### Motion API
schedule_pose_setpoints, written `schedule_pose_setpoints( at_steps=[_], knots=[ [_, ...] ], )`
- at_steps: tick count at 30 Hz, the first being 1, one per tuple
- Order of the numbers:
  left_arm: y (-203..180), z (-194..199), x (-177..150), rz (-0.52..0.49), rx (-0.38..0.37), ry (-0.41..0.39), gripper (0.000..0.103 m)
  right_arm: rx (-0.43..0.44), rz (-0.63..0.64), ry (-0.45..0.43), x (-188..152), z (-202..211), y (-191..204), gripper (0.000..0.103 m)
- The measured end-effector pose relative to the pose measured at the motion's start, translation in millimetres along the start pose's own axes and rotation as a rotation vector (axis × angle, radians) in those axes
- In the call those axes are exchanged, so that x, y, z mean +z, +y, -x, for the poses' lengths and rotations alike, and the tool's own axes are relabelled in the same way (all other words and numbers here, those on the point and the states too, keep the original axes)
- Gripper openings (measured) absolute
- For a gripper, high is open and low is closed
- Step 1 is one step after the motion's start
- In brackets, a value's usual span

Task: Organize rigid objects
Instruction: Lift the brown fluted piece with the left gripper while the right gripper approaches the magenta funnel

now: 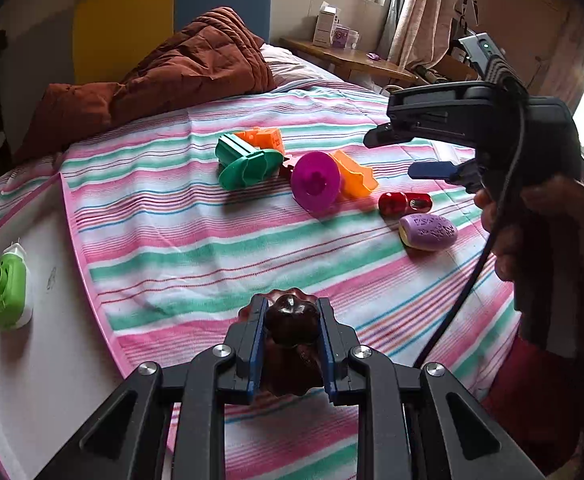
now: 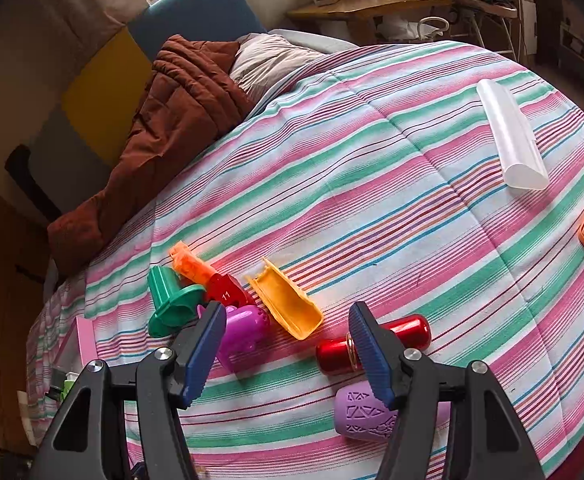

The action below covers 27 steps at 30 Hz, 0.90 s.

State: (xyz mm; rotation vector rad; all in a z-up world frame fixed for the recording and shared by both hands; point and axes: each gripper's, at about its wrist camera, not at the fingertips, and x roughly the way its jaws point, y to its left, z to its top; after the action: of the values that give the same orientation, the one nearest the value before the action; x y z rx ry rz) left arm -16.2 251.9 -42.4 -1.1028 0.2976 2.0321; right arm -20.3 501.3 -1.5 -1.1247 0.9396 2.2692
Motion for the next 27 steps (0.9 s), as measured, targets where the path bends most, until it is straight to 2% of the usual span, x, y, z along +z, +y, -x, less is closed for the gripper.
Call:
schedule_pose_setpoints(
  at_steps=[5,11,16,19,27],
  knots=[
    [-1,14,-16,-0.005,-0.021,0.006,0.024,0.009,-0.072,-0.034,4,6,-14,0.065],
    [2,25,-27,-0.002,-0.024,0.005,0.024,0.092,-0.201,-0.035,9,8,-35,0.065],
    [0,30,-32,-0.005,-0.023,0.001,0.024,0.050,-0.231,-0.017,8,5,-41,0.065],
    [-2,31,-33,-0.014,-0.024,0.000,0.024,0.053,-0.266,0.003,7,1,-48,0.065],
    [1,30,-33,0.006,-0.030,-0.003,0.024,0.107,-0.145,-0.008,6,4,-22,0.065]
  ],
)
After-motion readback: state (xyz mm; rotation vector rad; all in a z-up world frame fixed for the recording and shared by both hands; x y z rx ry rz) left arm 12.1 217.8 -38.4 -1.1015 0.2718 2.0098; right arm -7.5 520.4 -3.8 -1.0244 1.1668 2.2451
